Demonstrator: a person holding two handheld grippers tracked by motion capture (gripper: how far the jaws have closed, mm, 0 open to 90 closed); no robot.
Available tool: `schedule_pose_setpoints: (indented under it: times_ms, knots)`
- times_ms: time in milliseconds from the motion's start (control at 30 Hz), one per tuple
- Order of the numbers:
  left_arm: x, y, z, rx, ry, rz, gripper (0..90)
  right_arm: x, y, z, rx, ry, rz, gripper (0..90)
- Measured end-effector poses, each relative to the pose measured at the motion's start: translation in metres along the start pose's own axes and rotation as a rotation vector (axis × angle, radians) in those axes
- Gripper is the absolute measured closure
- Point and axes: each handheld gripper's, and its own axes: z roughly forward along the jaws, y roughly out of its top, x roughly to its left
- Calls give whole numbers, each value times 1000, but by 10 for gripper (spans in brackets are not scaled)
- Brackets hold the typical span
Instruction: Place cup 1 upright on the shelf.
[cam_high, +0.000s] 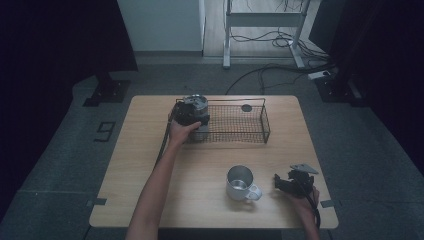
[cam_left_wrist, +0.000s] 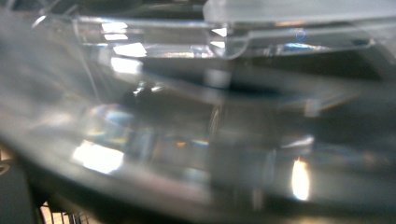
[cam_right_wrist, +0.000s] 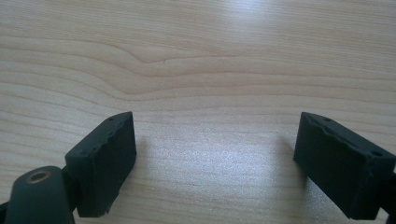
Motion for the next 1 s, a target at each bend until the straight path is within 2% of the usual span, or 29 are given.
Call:
schedule_pose_setpoints:
  times_ms: [567, 733, 1000]
  knots:
    - [-3, -6, -2, -9, -1, 25, 40, 0, 0, 0, 0, 0, 0, 125]
    - [-4, -8, -4, 0, -1, 46, 39, 0, 0, 0, 0, 0, 0, 125]
    - [-5, -9, -4, 0, 5, 41, 37, 0, 0, 0, 0, 0, 0, 125]
